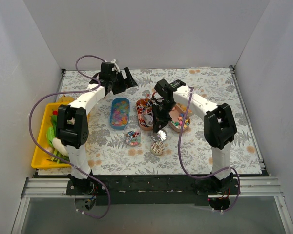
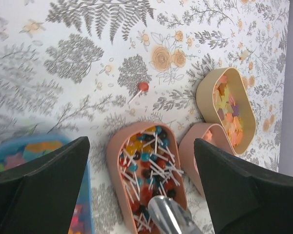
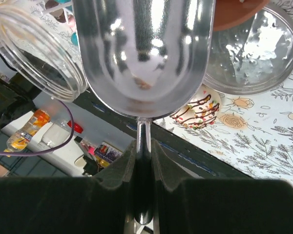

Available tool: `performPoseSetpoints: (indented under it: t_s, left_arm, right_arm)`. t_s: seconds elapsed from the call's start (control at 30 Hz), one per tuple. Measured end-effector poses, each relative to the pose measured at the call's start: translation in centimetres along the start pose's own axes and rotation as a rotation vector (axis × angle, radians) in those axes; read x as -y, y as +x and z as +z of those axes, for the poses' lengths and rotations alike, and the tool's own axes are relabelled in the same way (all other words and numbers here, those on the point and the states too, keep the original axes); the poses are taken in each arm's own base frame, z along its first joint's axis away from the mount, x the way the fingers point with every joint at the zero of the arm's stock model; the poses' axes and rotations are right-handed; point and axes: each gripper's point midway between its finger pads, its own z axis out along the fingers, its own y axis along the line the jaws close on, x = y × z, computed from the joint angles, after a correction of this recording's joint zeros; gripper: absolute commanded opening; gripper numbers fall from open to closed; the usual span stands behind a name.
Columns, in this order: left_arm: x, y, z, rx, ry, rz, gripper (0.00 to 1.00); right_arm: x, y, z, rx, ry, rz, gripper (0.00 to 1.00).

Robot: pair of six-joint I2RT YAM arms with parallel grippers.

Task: Pack the candies
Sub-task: Scoop the fake candies from the storage box.

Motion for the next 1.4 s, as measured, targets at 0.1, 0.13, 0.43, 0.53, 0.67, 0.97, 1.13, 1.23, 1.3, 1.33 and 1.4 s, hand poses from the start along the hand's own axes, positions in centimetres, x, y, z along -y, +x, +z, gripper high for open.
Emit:
performPoseSetpoints:
  t_s: [0.1, 0.13, 0.43, 0.53, 0.67, 0.97, 1.13, 1.23, 1.3, 1.33, 1.4]
  left_arm:
    - [0.6, 0.5, 2.7, -0.018, 0.02, 0.019, 0.8]
    - [0.9, 1.0, 3.8, -0.029, 0.027, 0.028, 0.79]
    - [2.6, 4.9, 8.7, -0.115, 0.051, 0.086, 0.66]
    - [2.8, 5.3, 9.1, -0.124, 0.054, 0.1, 0.63]
    - [2.5, 5.6, 9.4, -0.131, 0.05, 0.108, 0.59]
    - [0.7, 7.7, 11.1, -0.183, 0.023, 0.107, 0.37]
    - [0.8, 7.9, 11.1, -0.19, 0.026, 0.107, 0.31]
    - [0.8, 8.2, 11.1, -0.197, 0.026, 0.107, 0.3]
    - [0.8, 8.2, 11.1, -0.198, 0.026, 0.107, 0.29]
    - [0.9, 8.2, 11.1, -0.198, 0.027, 0.108, 0.29]
    - [0.9, 8.3, 11.1, -0.197, 0.028, 0.109, 0.28]
  right_arm:
    - [0.1, -0.2, 0.6, -0.027, -0.002, 0.004, 0.01]
    - [0.0, -0.3, 0.6, -0.033, -0.005, 0.003, 0.01]
    - [-1.0, -2.3, 1.2, -0.069, -0.046, -0.018, 0.01]
    - [-0.4, -2.7, 1.7, -0.087, -0.044, 0.001, 0.01]
    - [0.1, -3.0, 1.8, -0.1, -0.052, 0.015, 0.01]
    - [0.2, -4.7, 2.0, -0.096, -0.073, 0.021, 0.01]
    - [0.3, -5.1, 2.3, -0.086, -0.074, 0.018, 0.01]
    - [0.4, -5.6, 2.5, -0.064, -0.068, 0.01, 0.01]
    - [0.4, -5.9, 2.6, -0.05, -0.062, 0.006, 0.01]
    - [0.5, -6.0, 2.6, -0.047, -0.058, 0.007, 0.01]
    - [0.6, -6.1, 2.7, -0.042, -0.052, 0.009, 0.01]
